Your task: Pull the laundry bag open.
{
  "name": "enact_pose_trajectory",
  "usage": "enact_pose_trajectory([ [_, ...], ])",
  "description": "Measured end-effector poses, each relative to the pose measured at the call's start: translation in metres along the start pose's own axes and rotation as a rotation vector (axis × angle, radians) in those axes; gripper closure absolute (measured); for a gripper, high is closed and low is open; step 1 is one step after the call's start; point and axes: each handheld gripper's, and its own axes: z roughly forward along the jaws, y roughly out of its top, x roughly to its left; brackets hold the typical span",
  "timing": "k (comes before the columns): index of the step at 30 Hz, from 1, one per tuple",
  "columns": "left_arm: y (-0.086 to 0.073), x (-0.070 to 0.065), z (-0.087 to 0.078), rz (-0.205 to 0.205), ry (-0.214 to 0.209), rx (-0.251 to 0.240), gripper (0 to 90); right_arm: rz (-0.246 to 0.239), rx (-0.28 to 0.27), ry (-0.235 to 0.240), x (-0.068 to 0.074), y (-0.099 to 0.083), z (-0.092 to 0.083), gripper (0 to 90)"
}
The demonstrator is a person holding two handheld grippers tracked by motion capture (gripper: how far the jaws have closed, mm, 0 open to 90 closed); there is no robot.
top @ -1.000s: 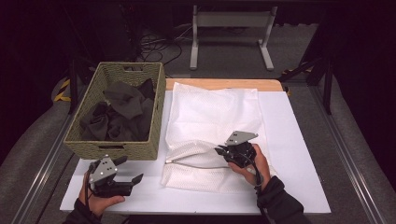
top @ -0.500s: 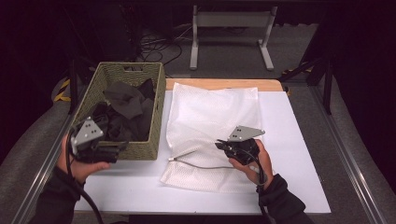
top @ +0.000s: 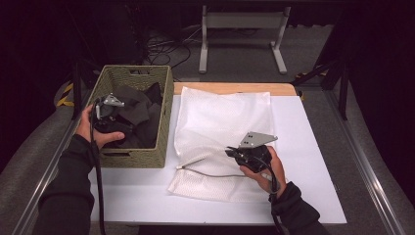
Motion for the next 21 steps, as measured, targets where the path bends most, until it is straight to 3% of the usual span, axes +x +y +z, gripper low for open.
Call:
enact_pose_trajectory([
  [2, 0.004, 0.003, 0.011, 0.006, -0.025, 0.045, 2.9, 0.001, 0.007, 0.007, -0.001, -0.001, 0.002, 88.3],
  [4, 0.006, 0.005, 0.025, 0.009, -0.114, 0.095, 2.4, 0.006, 0.007, 0.019, -0.002, -0.002, 0.003, 88.3],
  [6, 0.007, 0.005, 0.039, 0.027, -0.158, 0.158, 0.7, 0.007, 0.014, 0.026, -0.003, -0.003, 0.004, 88.2],
  [10, 0.008, 0.007, 0.053, 0.023, -0.224, 0.191, 0.0, 0.014, 0.025, 0.043, -0.004, -0.007, 0.006, 88.1],
  [12, 0.007, 0.006, 0.057, 0.026, -0.226, 0.214, 0.0, 0.015, 0.027, 0.046, -0.004, -0.007, 0.007, 88.1],
  [17, 0.006, 0.001, 0.078, 0.062, -0.196, 0.379, 0.8, 0.016, 0.04, 0.056, -0.002, -0.009, 0.009, 87.5],
  [19, 0.006, -0.002, 0.083, 0.087, -0.192, 0.416, 2.4, 0.015, 0.043, 0.055, -0.002, -0.009, 0.009, 87.4],
  [21, 0.005, -0.002, 0.083, 0.085, -0.188, 0.425, 10.9, 0.013, 0.049, 0.057, -0.002, -0.01, 0.01, 87.3],
])
